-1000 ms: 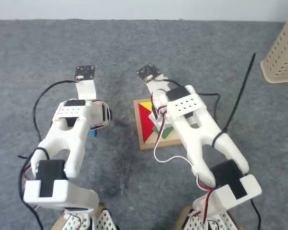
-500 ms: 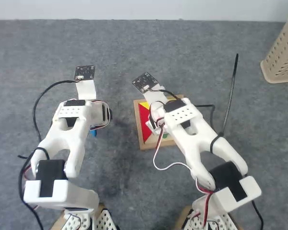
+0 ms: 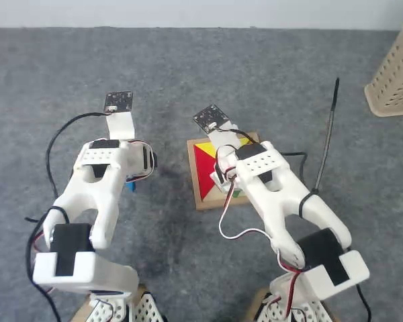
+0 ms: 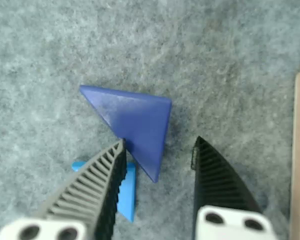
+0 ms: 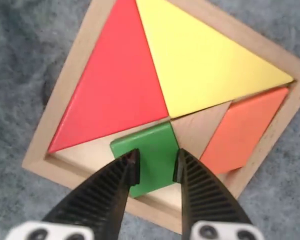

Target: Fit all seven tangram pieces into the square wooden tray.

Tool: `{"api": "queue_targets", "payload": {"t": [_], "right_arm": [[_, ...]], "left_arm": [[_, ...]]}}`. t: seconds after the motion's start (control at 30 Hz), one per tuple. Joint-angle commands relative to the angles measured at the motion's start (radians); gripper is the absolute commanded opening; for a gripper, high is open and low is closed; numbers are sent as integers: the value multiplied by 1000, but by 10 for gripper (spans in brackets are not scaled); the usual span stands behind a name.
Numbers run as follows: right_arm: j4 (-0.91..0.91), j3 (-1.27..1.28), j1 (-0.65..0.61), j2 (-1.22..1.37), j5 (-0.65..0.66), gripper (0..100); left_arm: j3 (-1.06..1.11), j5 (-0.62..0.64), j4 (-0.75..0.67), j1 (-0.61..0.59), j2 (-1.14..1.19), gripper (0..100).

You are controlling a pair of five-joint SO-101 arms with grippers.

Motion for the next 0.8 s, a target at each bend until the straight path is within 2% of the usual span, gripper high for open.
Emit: {"api": "queue_targets", "payload": {"t": [0.0, 0.23, 0.37, 0.43, 0.53, 0.6, 0.67, 0.77], "right_arm": [[7, -14, 19, -130, 8, 140], [179, -9, 73, -318, 8, 125], [173, 92, 185, -404, 14, 4], [154, 180, 255, -452, 17, 17], [124, 322, 383, -530, 20, 6], [91, 414, 472, -588, 71, 7], [61, 499, 550, -645, 176, 6], [30, 600, 628, -722, 270, 6]], "left_arm": [[-1, -14, -21, 9, -52, 207], [-1, -14, -21, 3, -52, 207], [-1, -14, -17, 0, -52, 208], [-1, -18, -15, 0, -52, 209], [-5, -100, 8, -2, -54, 209], [-21, -133, 52, -12, -63, 209], [-62, -135, 117, -21, -63, 209], [-145, -138, 229, -31, -55, 209]]}}
